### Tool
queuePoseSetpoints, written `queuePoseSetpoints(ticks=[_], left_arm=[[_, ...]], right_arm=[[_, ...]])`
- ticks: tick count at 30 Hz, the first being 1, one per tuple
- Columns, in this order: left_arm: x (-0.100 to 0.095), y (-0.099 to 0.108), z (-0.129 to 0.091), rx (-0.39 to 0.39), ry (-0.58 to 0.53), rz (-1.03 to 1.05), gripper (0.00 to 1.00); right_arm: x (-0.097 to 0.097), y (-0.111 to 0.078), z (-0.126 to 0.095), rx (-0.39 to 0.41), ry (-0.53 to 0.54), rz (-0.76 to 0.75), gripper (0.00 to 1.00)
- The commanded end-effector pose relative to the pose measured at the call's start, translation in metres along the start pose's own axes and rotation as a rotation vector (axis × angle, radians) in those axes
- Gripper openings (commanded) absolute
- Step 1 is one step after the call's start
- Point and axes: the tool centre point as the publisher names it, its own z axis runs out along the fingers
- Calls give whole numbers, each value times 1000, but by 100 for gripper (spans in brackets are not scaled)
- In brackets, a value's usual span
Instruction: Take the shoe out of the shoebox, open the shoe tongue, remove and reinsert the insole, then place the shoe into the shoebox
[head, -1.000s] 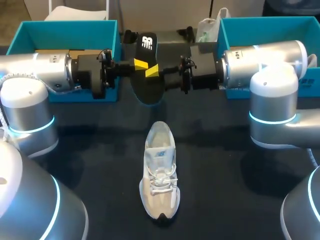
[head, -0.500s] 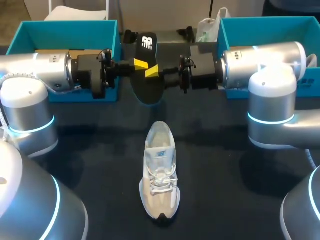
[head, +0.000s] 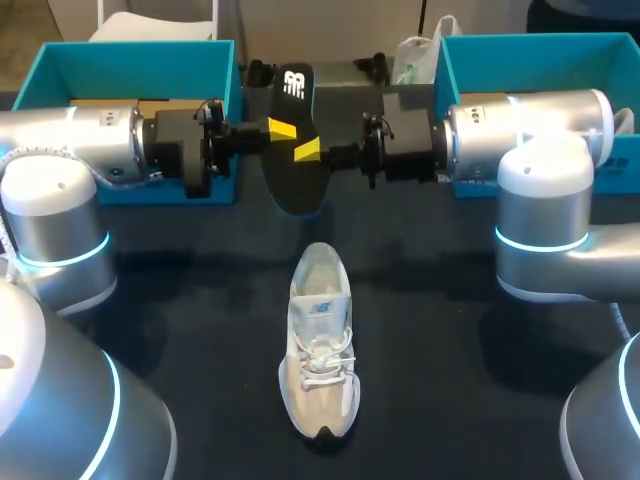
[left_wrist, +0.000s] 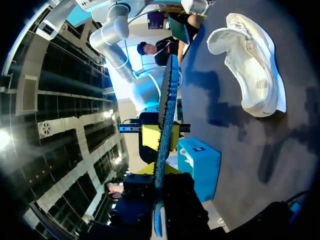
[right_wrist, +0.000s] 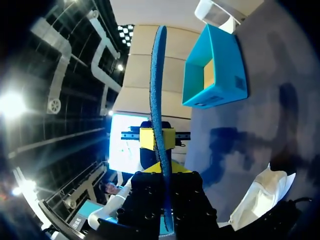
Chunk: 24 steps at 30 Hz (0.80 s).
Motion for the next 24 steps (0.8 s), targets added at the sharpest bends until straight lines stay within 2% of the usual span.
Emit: queuePoseSetpoints(ticks=[1,6,10,11,24], left_arm=[[-2,-3,-3,2,15,0,100],[-8,-11,-22,-6,90,-59,100],[-1,-12,-42,-83,308,-270,100],[-1,-12,-42,-83,308,-270,100],[-1,-12,-42,-83,308,-270,100]], right_arm=[[-3,-5,0,-23,11,-15,0],[-4,-7,-5,-32,10,-55,0],[-4,-8,-9,-26,10,-162,0],[-4,-8,-10,-43,-15,-186,0],[-4,-8,-10,-43,-15,-186,0]])
